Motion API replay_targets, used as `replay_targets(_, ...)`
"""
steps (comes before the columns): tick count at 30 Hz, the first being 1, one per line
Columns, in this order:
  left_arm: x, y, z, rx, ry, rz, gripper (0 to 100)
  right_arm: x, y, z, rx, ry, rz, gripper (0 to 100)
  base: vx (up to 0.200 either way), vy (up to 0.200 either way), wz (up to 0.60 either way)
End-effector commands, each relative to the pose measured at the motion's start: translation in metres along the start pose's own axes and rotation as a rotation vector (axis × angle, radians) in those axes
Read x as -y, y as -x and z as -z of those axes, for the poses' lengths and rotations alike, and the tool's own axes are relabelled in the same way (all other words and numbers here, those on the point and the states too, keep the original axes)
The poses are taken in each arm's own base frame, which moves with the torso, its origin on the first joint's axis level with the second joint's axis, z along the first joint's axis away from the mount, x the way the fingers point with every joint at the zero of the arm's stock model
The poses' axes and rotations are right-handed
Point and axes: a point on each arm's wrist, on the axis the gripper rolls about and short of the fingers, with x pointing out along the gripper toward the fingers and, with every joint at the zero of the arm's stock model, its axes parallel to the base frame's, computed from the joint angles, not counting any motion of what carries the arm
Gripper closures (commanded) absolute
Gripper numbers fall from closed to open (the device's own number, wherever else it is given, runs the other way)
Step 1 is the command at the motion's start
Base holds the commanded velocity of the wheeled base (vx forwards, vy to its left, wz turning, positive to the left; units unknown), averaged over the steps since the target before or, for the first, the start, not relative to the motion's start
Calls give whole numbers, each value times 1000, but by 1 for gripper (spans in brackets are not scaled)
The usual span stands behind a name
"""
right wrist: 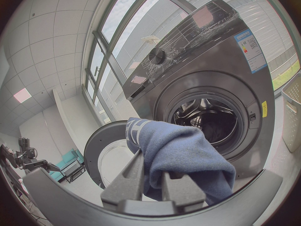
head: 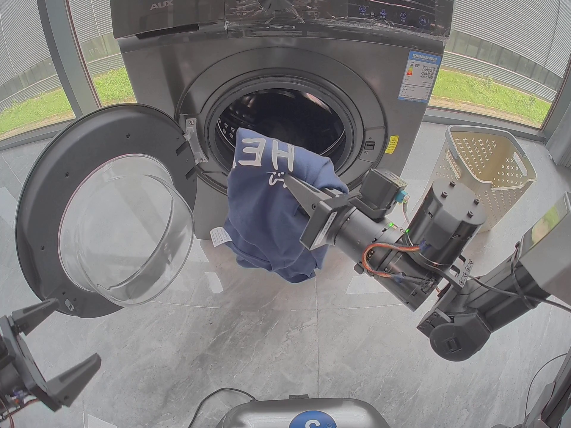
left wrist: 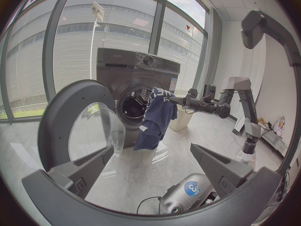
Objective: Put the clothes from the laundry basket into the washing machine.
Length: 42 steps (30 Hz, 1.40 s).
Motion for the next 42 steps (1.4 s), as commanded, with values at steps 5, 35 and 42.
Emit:
replay_targets(5, -28, -110, 6, -208, 152, 151, 0, 9, -20, -20, 72, 9, 4, 100, 0, 0, 0)
replay_targets(35, -25, -276, 28, -143, 307, 293, 0, 6, -18, -26, 87, 5, 8, 100, 0, 0, 0)
replay_targets(42, -26, -291, 29, -121, 306, 285, 0, 4, -18, -25, 86, 3, 5, 100, 0, 0, 0)
